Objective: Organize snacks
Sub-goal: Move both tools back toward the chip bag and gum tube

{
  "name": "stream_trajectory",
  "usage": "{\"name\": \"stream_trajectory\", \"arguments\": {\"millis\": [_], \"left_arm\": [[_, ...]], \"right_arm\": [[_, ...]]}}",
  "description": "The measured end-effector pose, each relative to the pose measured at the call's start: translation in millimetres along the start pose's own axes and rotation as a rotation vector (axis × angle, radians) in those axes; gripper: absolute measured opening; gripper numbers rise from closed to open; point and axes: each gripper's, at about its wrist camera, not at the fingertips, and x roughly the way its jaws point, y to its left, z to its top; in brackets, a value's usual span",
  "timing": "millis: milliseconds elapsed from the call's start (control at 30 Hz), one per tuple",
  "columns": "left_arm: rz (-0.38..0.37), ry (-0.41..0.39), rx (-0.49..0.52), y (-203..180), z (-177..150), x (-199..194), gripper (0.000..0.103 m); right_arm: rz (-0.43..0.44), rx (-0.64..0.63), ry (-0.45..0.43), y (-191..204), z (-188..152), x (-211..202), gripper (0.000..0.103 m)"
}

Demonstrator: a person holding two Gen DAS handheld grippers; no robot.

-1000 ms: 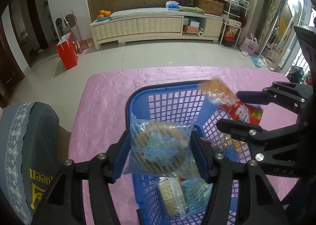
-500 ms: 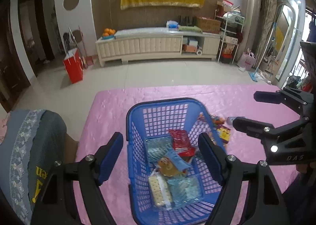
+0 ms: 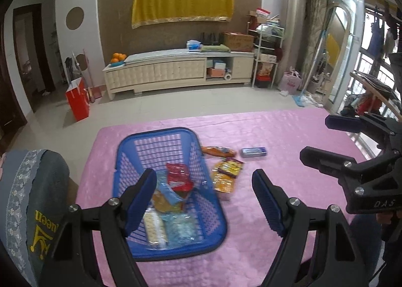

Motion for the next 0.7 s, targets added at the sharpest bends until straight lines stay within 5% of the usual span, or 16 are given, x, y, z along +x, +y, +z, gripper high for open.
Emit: {"name": "stream_trajectory", "arguments": {"millis": [700], "left_arm": [[-0.036, 0.085, 0.098, -92.7, -17.7, 28.3, 0.077]], "right_arm": [[-0.02, 0.101, 0.024, -69.3, -58.3, -4.1, 0.087]]}}
